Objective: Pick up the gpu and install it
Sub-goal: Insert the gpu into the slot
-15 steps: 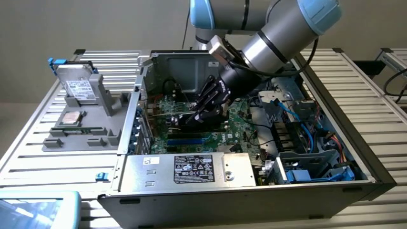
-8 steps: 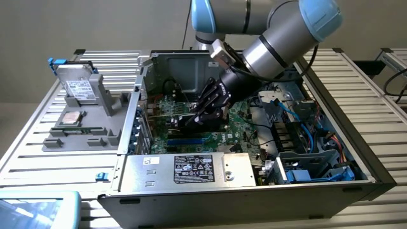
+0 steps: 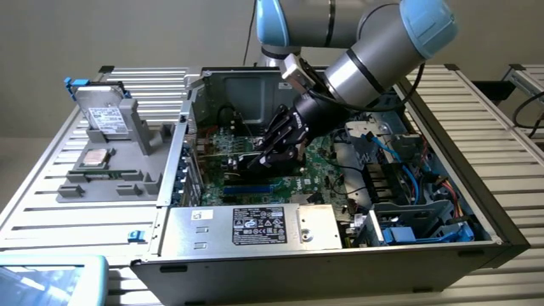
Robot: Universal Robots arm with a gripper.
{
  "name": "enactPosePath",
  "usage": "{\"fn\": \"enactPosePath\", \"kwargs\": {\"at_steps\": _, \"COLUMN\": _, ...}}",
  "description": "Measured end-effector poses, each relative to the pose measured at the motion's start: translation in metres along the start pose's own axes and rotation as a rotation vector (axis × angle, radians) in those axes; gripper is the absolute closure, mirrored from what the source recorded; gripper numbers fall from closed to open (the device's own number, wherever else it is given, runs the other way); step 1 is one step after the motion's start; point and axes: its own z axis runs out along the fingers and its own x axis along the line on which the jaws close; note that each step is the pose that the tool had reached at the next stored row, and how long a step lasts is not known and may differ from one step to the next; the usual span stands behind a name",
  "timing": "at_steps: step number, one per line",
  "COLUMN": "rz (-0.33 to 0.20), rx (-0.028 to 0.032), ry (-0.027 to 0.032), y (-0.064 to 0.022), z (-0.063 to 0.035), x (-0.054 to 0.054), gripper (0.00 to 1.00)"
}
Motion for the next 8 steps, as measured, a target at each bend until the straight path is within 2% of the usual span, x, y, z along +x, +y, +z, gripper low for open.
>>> {"fn": "enactPosePath", "kwargs": {"at_steps": 4, "rz": 0.000, "rx": -0.0001, "ry": 0.0003, "y": -0.0036, "z": 0.0038, "x": -0.0003, "gripper": 0.72}}
{"fn": "enactPosePath", "kwargs": {"at_steps": 8, "rz": 0.000, "rx": -0.0041, "ry": 0.0004, "y": -0.0078, "z": 0.0084, "x": -0.0007, "gripper": 0.72}}
